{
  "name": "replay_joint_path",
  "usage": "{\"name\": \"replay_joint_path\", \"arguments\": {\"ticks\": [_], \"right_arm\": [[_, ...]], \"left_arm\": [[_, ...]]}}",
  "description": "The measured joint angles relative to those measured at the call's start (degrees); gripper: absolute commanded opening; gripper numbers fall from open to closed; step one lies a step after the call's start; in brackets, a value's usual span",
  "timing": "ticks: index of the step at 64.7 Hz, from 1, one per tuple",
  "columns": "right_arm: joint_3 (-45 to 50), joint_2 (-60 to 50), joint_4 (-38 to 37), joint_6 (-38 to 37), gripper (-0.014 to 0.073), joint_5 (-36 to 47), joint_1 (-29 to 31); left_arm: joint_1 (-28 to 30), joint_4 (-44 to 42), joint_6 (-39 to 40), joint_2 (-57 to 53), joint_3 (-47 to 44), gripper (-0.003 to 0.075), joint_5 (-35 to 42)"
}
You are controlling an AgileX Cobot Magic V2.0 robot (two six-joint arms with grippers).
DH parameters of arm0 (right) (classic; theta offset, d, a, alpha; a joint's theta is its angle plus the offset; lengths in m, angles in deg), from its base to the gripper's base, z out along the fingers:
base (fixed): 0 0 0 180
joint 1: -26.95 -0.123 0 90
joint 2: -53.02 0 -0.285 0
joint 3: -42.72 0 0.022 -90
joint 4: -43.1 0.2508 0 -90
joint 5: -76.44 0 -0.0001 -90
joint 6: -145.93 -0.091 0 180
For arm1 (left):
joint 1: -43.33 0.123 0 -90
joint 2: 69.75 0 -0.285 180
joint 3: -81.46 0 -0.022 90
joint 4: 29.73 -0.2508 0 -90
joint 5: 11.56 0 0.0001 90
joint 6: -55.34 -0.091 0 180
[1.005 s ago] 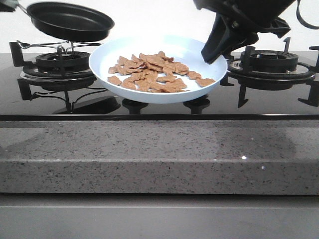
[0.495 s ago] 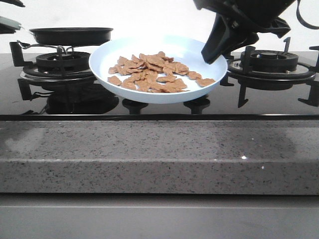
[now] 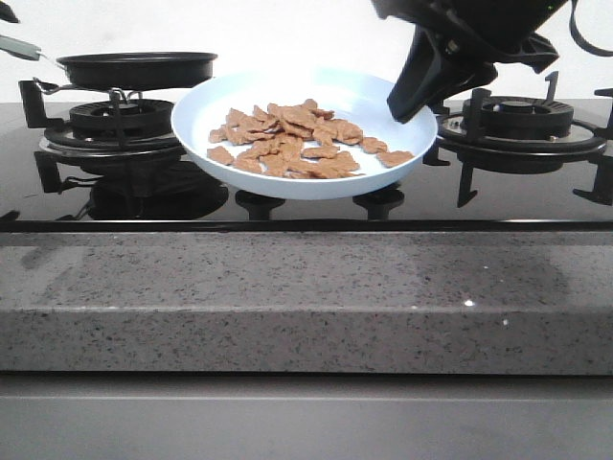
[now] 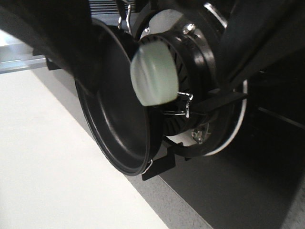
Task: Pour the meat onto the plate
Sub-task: 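Return the empty pan onto its burner with the left gripper and release, then lower the meat-filled plate back to the stovetop center with the right gripper and release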
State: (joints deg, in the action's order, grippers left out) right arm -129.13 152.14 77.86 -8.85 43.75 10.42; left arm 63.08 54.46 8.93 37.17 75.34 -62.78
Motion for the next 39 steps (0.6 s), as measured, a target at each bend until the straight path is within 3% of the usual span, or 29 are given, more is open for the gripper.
{"name": "replay_joint_path", "arguments": {"ticks": [13, 20, 33, 39], "right_arm": [[0.0, 0.0, 0.0, 0.0, -0.0058, 0.0, 0.0], [0.0, 0.0, 0.0, 0.0, -0.0058, 0.0, 0.0], [0.0, 0.0, 0.0, 0.0, -0.0058, 0.0, 0.0], [0.0, 0.0, 0.0, 0.0, -0.0058, 0.0, 0.0]], "left_arm": [[1.4, -9.4, 1.1, -6.5, 0.0, 0.0494, -0.8], [-0.2, -18.9, 3.5, -12.1, 0.0, 0.0494, -1.8], [-10.5, -36.9, 10.8, -22.9, -3.7, 0.0494, 1.3], [-16.2, -47.5, 17.8, -28.1, -6.8, 0.0494, 4.4]]}}
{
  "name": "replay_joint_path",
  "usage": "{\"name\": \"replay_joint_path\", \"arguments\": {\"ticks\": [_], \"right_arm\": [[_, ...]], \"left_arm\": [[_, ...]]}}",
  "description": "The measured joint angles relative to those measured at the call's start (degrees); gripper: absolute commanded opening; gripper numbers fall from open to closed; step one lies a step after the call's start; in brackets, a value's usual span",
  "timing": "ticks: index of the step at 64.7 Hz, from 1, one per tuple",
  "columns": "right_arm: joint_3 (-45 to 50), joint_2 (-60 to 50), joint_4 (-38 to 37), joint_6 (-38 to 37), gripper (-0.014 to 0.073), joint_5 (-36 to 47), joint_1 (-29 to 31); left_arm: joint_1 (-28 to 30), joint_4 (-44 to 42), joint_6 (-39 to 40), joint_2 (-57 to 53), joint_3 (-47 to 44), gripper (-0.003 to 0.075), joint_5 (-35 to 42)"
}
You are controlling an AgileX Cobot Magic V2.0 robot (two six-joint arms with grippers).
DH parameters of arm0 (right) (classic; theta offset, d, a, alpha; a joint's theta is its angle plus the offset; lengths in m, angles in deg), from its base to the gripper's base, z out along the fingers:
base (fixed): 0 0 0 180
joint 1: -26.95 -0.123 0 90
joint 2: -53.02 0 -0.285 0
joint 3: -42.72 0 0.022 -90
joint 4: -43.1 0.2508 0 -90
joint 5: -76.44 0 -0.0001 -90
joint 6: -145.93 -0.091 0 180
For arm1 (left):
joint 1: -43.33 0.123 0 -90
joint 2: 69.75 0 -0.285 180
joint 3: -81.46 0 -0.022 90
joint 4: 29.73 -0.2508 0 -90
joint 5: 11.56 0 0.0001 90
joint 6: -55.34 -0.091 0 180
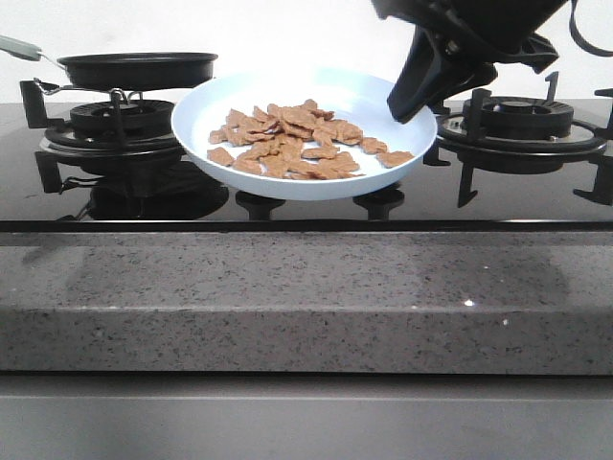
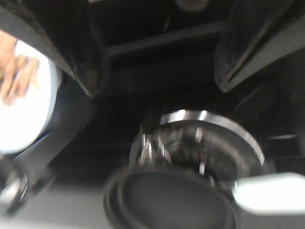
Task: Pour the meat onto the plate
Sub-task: 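Lower the meat-filled plate back to the stovetop center with the right gripper and release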
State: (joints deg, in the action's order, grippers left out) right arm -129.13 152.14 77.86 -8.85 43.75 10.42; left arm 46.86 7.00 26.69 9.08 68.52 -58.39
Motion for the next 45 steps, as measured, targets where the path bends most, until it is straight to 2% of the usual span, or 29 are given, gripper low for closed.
{"name": "replay_joint_path", "arguments": {"ticks": [11, 19, 27, 45], "right_arm": [[0.0, 0.0, 0.0, 0.0, -0.0058, 0.0, 0.0], [0.0, 0.0, 0.0, 0.0, -0.0058, 0.0, 0.0], [0.0, 0.0, 0.0, 0.0, -0.0058, 0.0, 0.0], [0.0, 0.0, 0.0, 0.0, -0.0058, 0.0, 0.0]], "left_arm": [[-8.9, -21.6, 15.9, -8.9, -5.1, 0.0494, 2.8], [-12.2, -31.1, 24.4, -14.2, -8.3, 0.0494, 2.8], [-12.8, -34.3, 27.5, -18.3, -10.8, 0.0494, 2.4], [-12.9, -35.1, 28.6, -25.0, -13.3, 0.0494, 1.5]]}}
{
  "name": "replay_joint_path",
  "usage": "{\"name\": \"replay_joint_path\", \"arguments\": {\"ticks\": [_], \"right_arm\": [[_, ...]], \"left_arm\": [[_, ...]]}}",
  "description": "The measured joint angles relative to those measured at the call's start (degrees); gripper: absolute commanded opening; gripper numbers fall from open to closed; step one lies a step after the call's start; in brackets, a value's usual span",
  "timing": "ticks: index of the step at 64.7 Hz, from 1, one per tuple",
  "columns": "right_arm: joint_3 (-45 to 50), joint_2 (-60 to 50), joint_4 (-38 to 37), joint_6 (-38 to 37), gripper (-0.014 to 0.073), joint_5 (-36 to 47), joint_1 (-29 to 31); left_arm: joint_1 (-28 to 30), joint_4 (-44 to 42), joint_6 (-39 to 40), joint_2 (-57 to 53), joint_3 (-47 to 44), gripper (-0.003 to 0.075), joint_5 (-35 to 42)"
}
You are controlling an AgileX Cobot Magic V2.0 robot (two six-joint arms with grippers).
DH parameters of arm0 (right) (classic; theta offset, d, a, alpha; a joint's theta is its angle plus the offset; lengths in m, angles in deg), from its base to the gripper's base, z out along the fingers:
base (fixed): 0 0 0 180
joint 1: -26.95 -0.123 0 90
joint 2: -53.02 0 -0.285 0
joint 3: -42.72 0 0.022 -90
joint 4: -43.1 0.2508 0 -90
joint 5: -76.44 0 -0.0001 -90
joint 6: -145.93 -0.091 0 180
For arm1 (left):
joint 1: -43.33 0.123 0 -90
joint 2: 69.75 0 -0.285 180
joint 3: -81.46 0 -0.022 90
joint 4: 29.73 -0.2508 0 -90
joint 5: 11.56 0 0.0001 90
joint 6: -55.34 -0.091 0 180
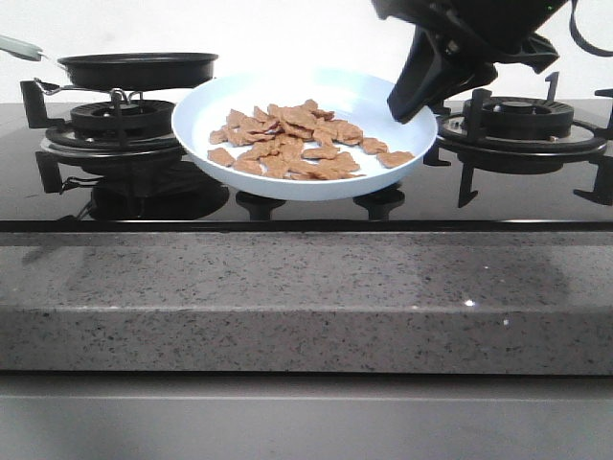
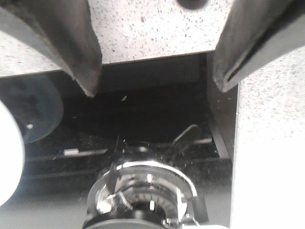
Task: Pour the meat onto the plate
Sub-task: 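Lower the meat-filled plate back to the stovetop center with the right gripper and release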
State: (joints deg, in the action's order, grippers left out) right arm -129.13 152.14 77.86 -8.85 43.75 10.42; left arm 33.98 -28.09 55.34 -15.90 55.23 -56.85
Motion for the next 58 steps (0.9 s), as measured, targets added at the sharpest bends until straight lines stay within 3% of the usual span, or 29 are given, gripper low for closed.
{"name": "replay_joint_path", "arguments": {"ticks": [20, 37, 58], "right_arm": [[-2.5, 0.7, -0.7, 0.0, -0.0058, -4.0, 0.4], [-14.4, 2.5, -1.0, 0.0, -0.0058, -10.8, 5.3], [-28.3, 13.8, -0.9, 0.0, -0.0058, -13.3, 8.3]], "left_arm": [[0.0, 0.0, 0.0, -1.0, 0.0, 0.0494, -0.4], [0.0, 0.0, 0.0, -1.0, 0.0, 0.0494, -0.4], [0.0, 0.0, 0.0, -1.0, 0.0, 0.0494, -0.4]]}}
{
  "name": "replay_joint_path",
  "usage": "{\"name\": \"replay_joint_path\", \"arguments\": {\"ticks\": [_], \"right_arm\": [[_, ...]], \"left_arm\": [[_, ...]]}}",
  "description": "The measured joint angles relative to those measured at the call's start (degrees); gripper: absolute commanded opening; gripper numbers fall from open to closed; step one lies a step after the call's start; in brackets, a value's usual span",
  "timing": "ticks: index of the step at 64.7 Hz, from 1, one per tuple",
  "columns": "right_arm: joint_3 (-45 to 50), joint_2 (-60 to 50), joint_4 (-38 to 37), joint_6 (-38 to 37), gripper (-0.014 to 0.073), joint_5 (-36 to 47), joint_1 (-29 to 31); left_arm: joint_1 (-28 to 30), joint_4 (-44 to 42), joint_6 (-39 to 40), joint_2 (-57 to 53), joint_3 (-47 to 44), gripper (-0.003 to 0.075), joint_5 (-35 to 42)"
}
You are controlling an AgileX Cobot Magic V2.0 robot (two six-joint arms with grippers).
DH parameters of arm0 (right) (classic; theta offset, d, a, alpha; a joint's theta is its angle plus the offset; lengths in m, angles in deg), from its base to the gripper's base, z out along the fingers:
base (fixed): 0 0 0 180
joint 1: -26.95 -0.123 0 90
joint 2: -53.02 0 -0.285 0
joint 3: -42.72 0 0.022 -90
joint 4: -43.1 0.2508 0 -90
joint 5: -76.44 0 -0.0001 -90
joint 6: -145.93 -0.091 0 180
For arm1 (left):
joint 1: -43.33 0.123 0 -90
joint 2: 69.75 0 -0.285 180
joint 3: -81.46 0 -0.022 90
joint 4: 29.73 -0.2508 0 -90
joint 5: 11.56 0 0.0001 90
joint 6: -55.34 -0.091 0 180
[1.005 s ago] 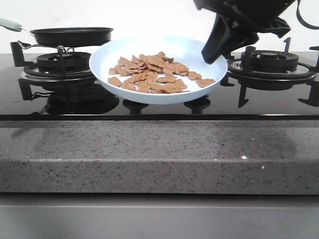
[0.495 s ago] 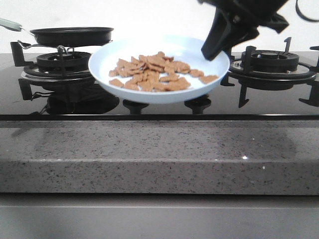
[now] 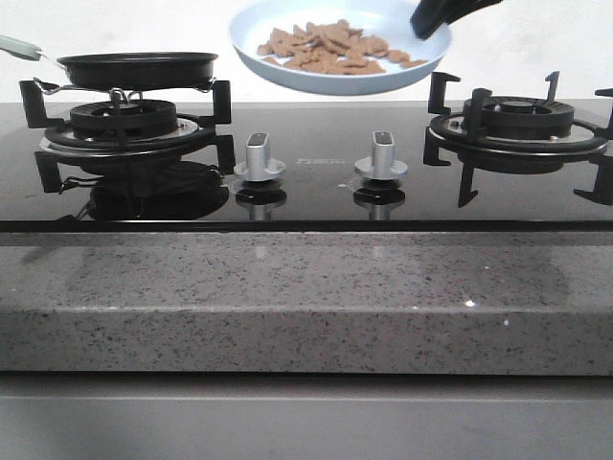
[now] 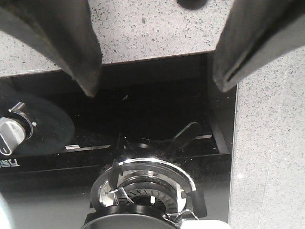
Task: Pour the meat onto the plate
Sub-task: 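Lower the meat-filled plate back to the stovetop center with the right gripper and release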
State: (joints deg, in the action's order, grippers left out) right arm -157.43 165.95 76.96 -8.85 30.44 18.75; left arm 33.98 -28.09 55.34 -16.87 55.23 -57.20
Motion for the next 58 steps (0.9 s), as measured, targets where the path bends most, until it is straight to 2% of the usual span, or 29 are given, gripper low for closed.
{"name": "replay_joint_path", "arguments": {"ticks": [18, 29, 34, 40, 45, 51, 53, 58], "right_arm": [[-9.4, 10.5, 0.0, 0.0, -0.0057, -0.9, 0.0], [-11.6, 14.5, -0.2, 0.0, -0.0055, -0.7, 0.0], [-11.7, 15.6, -0.4, 0.0, -0.0028, -0.7, 0.0], [-11.7, 16.4, -0.4, -0.2, 0.0092, -0.3, 0.0], [-12.0, 17.0, -0.3, -0.1, 0.0263, 0.0, 0.0], [-12.0, 17.3, -0.3, -0.1, 0.0414, 0.3, 0.0], [-12.0, 17.4, -0.3, -0.1, 0.0441, 0.4, 0.0], [-12.0, 17.4, -0.3, -0.1, 0.0445, 0.5, 0.0]], "left_arm": [[0.0, 0.0, 0.0, 0.0, 0.0, 0.0494, 0.0], [0.0, 0.0, 0.0, 0.0, 0.0, 0.0494, 0.0], [0.0, 0.0, 0.0, 0.0, 0.0, 0.0494, 0.0], [0.0, 0.0, 0.0, 0.0, 0.0, 0.0494, 0.0], [0.0, 0.0, 0.0, 0.0, 0.0, 0.0494, 0.0], [0.0, 0.0, 0.0, 0.0, 0.0, 0.0494, -0.1], [0.0, 0.0, 0.0, 0.0, 0.0, 0.0494, -0.1], [0.0, 0.0, 0.0, 0.0, 0.0, 0.0494, -0.1]]}}
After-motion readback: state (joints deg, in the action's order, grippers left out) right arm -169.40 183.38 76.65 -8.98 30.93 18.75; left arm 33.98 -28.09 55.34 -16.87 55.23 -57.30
